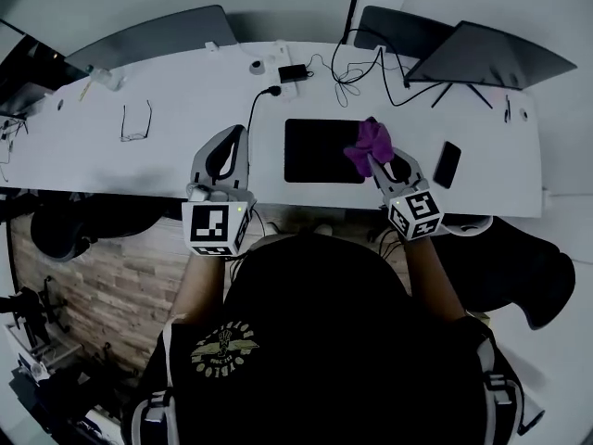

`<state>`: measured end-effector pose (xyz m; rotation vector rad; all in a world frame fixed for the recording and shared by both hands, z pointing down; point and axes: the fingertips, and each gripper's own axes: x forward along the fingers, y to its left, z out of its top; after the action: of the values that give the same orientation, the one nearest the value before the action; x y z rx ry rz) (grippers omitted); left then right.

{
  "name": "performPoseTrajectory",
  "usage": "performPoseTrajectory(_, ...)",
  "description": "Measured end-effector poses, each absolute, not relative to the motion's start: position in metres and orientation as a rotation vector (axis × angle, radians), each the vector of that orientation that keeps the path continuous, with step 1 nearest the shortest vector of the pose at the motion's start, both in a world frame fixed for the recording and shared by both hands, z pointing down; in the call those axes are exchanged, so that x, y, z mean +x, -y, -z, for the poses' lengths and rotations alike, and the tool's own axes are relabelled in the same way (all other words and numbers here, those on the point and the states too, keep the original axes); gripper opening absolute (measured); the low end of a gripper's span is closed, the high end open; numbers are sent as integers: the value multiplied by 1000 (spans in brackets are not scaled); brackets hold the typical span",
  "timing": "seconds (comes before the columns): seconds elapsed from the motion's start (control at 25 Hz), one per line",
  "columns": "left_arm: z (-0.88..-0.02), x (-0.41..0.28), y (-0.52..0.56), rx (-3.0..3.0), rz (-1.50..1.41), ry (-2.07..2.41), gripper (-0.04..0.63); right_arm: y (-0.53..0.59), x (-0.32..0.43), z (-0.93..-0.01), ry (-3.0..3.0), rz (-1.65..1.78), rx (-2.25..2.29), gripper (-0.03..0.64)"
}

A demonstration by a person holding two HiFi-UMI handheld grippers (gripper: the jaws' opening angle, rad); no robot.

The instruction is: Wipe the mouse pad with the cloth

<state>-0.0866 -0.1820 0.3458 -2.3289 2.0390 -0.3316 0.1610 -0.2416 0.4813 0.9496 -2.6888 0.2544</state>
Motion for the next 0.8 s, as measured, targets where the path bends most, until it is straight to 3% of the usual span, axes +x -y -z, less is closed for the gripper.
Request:
performPoseTrajectory(0.36, -300, -72, 169, -2285, 282, -2012, 2, 234, 159, -326, 2909, 13, 1040, 108)
performPoseTrajectory(0.8, -289, -74, 157, -2346, 307, -1892, 2, 222, 165, -314, 2844, 53, 1165, 109)
